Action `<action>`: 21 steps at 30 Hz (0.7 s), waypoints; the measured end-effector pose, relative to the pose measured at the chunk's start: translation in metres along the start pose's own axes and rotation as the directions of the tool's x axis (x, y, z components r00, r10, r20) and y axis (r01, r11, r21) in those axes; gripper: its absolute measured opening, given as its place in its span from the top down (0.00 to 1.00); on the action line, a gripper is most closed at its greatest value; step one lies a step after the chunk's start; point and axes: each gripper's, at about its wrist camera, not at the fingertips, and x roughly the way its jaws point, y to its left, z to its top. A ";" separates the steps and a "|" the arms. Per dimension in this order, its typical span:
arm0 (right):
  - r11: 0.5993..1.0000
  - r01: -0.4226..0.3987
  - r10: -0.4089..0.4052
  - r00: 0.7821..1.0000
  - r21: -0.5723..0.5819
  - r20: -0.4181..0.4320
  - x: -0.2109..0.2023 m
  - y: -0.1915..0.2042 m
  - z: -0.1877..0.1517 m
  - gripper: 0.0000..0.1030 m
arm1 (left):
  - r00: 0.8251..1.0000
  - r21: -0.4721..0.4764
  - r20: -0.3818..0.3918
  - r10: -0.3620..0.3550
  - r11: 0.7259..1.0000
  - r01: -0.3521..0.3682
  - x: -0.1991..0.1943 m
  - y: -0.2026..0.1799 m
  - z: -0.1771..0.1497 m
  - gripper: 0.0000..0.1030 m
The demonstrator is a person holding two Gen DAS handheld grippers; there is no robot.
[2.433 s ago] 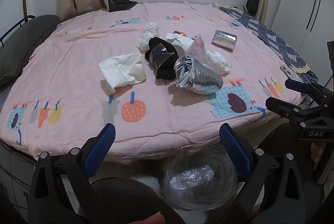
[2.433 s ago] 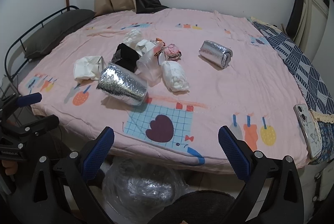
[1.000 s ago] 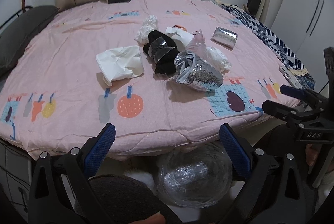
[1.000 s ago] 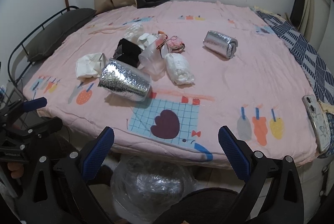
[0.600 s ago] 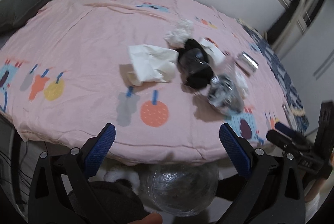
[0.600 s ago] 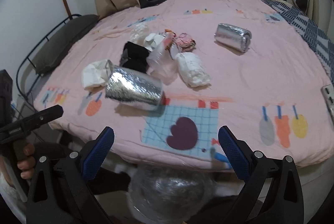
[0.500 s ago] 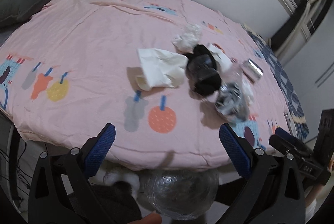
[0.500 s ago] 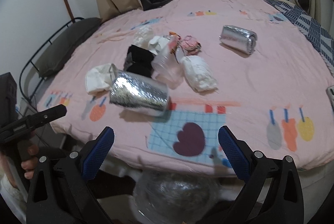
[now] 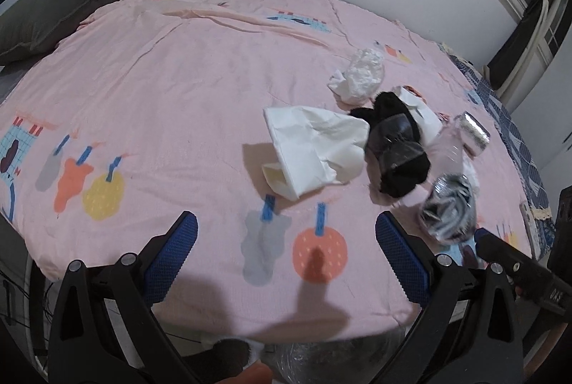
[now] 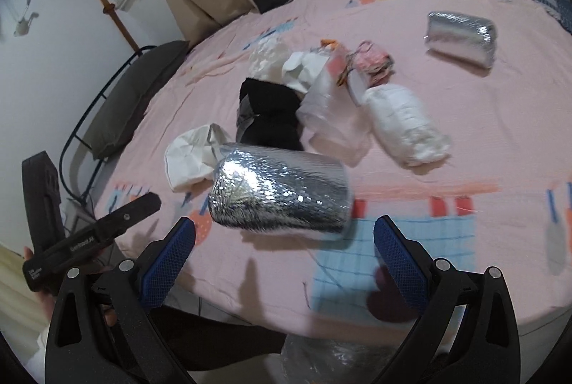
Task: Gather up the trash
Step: 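Grasp the silver foil roll with the right gripper while the left gripper grasps the white tissue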
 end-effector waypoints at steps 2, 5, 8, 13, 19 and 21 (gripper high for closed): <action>1.000 0.000 0.000 1.000 -0.002 -0.006 0.009 0.003 0.003 0.07 | 1.000 0.013 0.004 0.027 1.000 -0.027 0.005 0.000 0.003 0.05; 1.000 0.021 -0.021 1.000 0.007 -0.017 0.023 0.003 0.007 0.07 | 0.998 0.038 0.002 0.056 0.998 -0.056 0.012 -0.001 0.007 0.05; 0.999 0.040 -0.039 0.999 0.024 -0.024 0.034 -0.001 0.013 0.07 | 0.998 0.056 -0.008 0.061 0.997 -0.061 0.020 -0.002 0.011 0.05; 1.000 -0.002 0.003 1.000 0.030 -0.023 0.037 -0.004 0.018 0.25 | 0.998 0.077 -0.009 0.061 0.995 -0.060 0.027 -0.007 0.015 0.05; 0.999 -0.025 0.025 1.000 -0.029 -0.001 0.023 0.000 0.017 0.25 | 0.998 0.086 -0.016 0.058 0.995 -0.056 0.038 -0.018 0.020 0.05; 0.999 -0.023 0.023 1.000 -0.037 0.005 0.017 -0.002 0.017 0.25 | 0.998 0.090 -0.015 0.053 0.995 -0.052 0.041 -0.023 0.021 0.05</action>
